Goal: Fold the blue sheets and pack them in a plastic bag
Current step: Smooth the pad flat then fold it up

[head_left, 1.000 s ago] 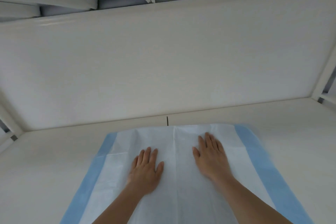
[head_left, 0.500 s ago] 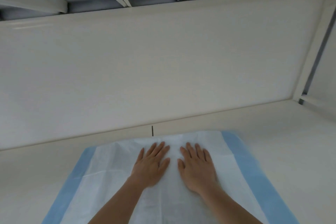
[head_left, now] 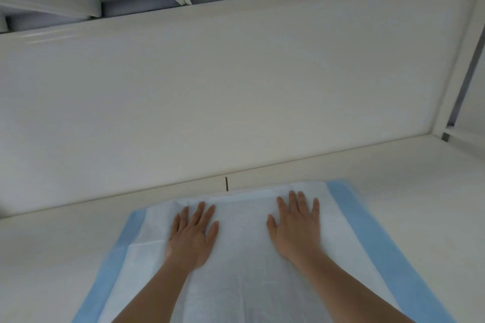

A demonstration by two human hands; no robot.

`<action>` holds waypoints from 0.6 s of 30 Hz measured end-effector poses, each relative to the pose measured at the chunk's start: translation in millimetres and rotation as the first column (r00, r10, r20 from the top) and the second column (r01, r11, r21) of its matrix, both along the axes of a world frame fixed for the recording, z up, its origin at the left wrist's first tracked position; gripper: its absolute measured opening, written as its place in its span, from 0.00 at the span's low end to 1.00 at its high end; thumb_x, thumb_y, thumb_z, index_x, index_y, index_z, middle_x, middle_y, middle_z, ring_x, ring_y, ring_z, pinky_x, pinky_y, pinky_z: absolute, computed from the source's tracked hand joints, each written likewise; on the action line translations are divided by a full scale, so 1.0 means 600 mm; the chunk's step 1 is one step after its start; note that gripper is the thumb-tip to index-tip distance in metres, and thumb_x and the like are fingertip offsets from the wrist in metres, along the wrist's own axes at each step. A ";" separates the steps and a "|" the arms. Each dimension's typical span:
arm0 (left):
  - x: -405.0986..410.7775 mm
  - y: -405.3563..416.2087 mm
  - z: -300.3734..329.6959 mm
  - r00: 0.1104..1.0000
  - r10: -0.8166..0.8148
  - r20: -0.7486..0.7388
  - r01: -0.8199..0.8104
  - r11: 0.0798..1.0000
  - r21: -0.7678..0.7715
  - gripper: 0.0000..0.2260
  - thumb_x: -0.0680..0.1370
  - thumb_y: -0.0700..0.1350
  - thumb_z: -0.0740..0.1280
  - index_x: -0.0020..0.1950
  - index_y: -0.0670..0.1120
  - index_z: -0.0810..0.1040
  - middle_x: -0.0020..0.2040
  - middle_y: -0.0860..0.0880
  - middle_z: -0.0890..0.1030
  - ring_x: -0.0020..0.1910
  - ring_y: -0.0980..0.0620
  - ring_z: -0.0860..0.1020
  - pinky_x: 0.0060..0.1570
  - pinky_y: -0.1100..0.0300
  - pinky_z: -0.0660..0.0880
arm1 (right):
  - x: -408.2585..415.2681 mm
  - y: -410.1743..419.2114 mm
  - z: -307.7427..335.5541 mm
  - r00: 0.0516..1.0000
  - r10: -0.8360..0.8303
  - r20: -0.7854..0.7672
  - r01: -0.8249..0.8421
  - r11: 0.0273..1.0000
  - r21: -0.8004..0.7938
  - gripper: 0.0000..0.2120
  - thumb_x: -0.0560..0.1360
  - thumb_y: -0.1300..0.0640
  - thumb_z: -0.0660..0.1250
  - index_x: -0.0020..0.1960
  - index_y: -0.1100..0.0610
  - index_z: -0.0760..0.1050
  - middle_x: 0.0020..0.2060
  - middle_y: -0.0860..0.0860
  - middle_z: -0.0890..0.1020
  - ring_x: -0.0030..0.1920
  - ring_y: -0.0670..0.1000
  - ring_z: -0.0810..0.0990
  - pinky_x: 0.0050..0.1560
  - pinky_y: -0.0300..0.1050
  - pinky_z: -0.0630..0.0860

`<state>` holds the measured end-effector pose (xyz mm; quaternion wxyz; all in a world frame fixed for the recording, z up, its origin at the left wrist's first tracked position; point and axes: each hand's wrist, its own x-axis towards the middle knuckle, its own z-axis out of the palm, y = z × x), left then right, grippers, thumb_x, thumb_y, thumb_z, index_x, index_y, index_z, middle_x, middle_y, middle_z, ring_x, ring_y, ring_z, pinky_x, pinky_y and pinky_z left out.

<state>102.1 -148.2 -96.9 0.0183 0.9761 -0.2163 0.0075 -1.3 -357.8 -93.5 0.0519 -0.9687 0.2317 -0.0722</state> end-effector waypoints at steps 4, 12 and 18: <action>-0.011 0.003 0.008 0.992 0.108 0.058 -0.111 0.993 0.037 0.37 0.69 0.66 0.28 0.77 0.60 0.45 0.79 0.51 0.46 0.78 0.46 0.43 0.74 0.48 0.36 | -0.009 -0.013 0.007 1.000 -0.007 -0.022 0.008 0.999 0.039 0.32 0.80 0.42 0.41 0.78 0.57 0.48 0.78 0.54 0.47 0.78 0.51 0.43 0.74 0.60 0.43; -0.009 0.028 0.016 0.981 0.194 -0.024 -0.193 0.981 0.030 0.27 0.80 0.62 0.41 0.78 0.57 0.44 0.79 0.53 0.42 0.77 0.40 0.46 0.75 0.46 0.49 | -0.010 -0.058 0.018 0.993 0.117 0.006 -0.116 0.976 0.182 0.30 0.81 0.44 0.47 0.78 0.56 0.47 0.78 0.49 0.45 0.78 0.48 0.43 0.77 0.50 0.48; -0.003 0.030 0.020 0.977 0.204 -0.069 -0.199 0.978 0.068 0.28 0.79 0.63 0.41 0.78 0.57 0.42 0.79 0.53 0.40 0.77 0.41 0.44 0.75 0.46 0.46 | -0.037 -0.069 0.031 0.984 0.176 0.015 -0.172 0.939 0.299 0.33 0.80 0.47 0.55 0.79 0.53 0.42 0.78 0.49 0.40 0.77 0.50 0.38 0.76 0.51 0.43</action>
